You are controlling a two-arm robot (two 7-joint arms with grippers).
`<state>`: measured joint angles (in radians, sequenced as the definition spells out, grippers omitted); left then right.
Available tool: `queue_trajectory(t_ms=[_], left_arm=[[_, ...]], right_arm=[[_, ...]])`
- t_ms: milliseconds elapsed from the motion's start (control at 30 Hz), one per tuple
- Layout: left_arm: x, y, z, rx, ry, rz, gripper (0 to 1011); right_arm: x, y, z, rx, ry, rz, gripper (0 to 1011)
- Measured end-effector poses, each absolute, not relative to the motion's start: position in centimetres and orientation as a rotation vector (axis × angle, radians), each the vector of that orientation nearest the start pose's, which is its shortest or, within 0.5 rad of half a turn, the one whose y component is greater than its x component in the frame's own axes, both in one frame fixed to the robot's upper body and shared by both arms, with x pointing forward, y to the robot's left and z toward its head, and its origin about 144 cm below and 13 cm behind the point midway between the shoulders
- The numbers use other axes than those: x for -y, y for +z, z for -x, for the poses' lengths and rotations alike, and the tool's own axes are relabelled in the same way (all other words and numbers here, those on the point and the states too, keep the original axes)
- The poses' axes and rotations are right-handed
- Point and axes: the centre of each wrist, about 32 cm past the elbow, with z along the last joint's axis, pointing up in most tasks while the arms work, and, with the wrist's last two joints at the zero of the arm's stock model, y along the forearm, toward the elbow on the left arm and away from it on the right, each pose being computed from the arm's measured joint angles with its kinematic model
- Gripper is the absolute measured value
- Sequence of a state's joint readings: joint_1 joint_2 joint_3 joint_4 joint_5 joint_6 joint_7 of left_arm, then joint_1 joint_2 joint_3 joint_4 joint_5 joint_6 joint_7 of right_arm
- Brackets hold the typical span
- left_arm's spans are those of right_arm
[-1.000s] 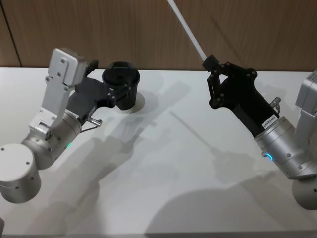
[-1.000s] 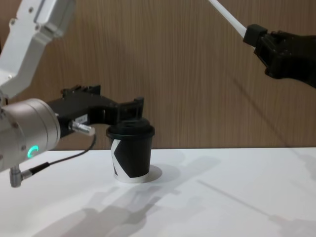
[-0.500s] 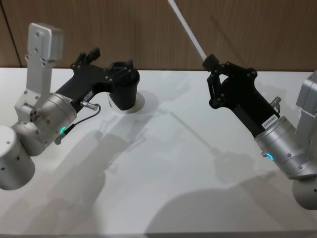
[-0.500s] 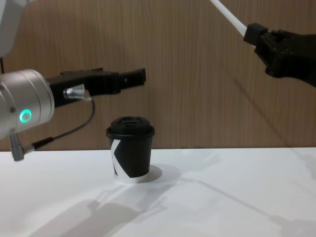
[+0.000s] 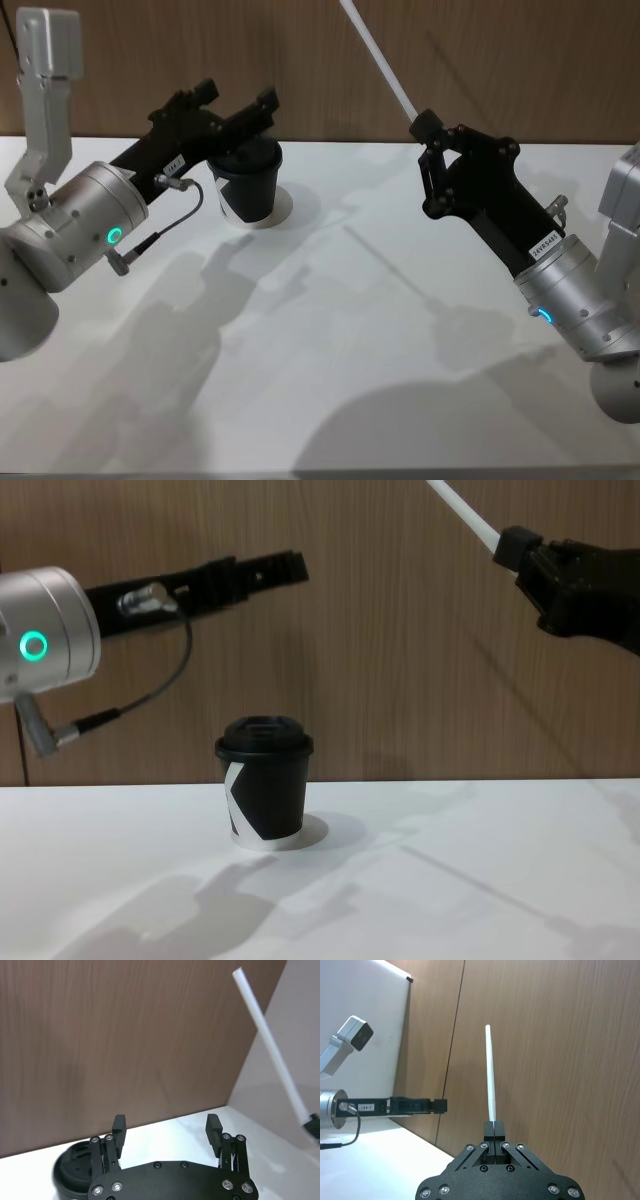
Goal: Pick up the straw with one hand, pass it to the other hand, and insert it into the cup.
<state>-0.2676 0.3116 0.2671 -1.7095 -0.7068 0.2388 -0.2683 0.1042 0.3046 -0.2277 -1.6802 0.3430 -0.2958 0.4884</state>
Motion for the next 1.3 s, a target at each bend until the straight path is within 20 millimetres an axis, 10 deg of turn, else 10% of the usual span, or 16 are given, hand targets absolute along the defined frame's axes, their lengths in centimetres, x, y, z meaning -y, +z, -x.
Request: queue_trajectory(t_ms=[1300], left_arm=[[-19.9,127.6,-52.5,-0.647,0.391,0.551,1000]], right_arm=[[23.6,120.4,-47.6,0.337,-0.819,-0.292,6]])
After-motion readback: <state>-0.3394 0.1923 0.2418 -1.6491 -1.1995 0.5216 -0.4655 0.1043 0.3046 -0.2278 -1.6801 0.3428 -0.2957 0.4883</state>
